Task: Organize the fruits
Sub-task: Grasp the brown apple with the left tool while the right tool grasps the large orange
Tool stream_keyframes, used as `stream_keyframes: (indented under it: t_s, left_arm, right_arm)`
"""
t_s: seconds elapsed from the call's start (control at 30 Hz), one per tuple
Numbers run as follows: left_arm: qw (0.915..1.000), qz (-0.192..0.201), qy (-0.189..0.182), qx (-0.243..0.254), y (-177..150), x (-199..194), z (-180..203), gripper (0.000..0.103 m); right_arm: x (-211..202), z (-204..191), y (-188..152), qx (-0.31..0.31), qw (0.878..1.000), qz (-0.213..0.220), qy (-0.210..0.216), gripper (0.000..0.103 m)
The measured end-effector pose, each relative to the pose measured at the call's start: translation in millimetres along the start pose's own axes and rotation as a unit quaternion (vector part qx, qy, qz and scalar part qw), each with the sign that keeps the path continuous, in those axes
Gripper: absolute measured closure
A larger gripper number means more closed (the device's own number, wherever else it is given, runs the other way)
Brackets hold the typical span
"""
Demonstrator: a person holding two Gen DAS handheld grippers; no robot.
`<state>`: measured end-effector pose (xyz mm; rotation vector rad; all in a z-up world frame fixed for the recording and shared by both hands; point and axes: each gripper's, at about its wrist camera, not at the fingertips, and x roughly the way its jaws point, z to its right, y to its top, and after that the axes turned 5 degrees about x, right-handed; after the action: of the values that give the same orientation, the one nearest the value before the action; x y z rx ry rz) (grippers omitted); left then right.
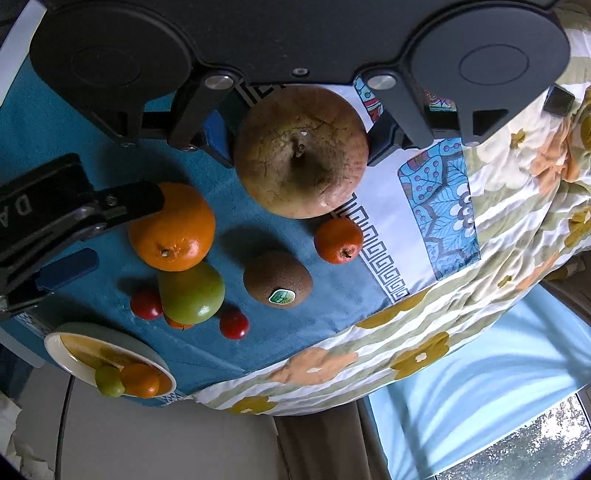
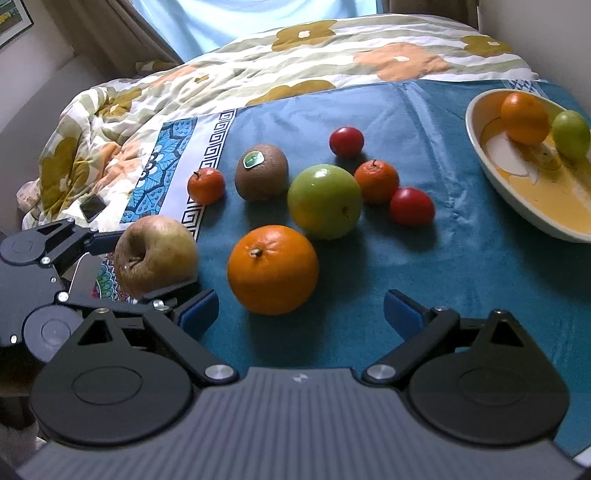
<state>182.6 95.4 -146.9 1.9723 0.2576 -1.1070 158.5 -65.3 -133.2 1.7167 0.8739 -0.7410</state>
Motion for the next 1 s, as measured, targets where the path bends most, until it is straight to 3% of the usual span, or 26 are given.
stream_keyframes:
  t_s: [0.2, 0.27, 0.5, 0.6, 0.67, 1.0]
  left_arm:
    - [1.0000, -0.002, 0.002, -0.009, -5, -3, -3, 0.025]
    - [0.9999, -0.002, 0.003, -0.010, -7, -4, -3, 0.025]
    - [0.9995, -0.006, 0.006, -0.030, -13, -8, -6, 0.025]
    - [0.9991, -0.008, 0.007, -0.040, -15, -10, -6, 0.025]
    - [0.9988, -0.009, 0.009, -0.047, -18, -12, -6, 0.025]
    - [0.9952, -0.018, 0.025, -0.093, -27, -31, -4, 0.025]
  right_arm:
    - [5, -5, 3, -0.009, 1.000, 0.000, 0.002, 0.000]
    - [8, -6, 3, -0.011, 1.000, -0.004, 0.004, 0.006]
    - [18, -11, 5, -0.015, 1.000, -0.006, 0.012, 0.010]
    - [22, -14, 7, -0.022, 1.000, -0.005, 0.012, 0.014]
    - [23, -14, 8, -0.024, 1.000, -0.003, 0.014, 0.025]
    - [12, -21, 7, -0.044, 0.999, 0.008, 0.025, 0.027]
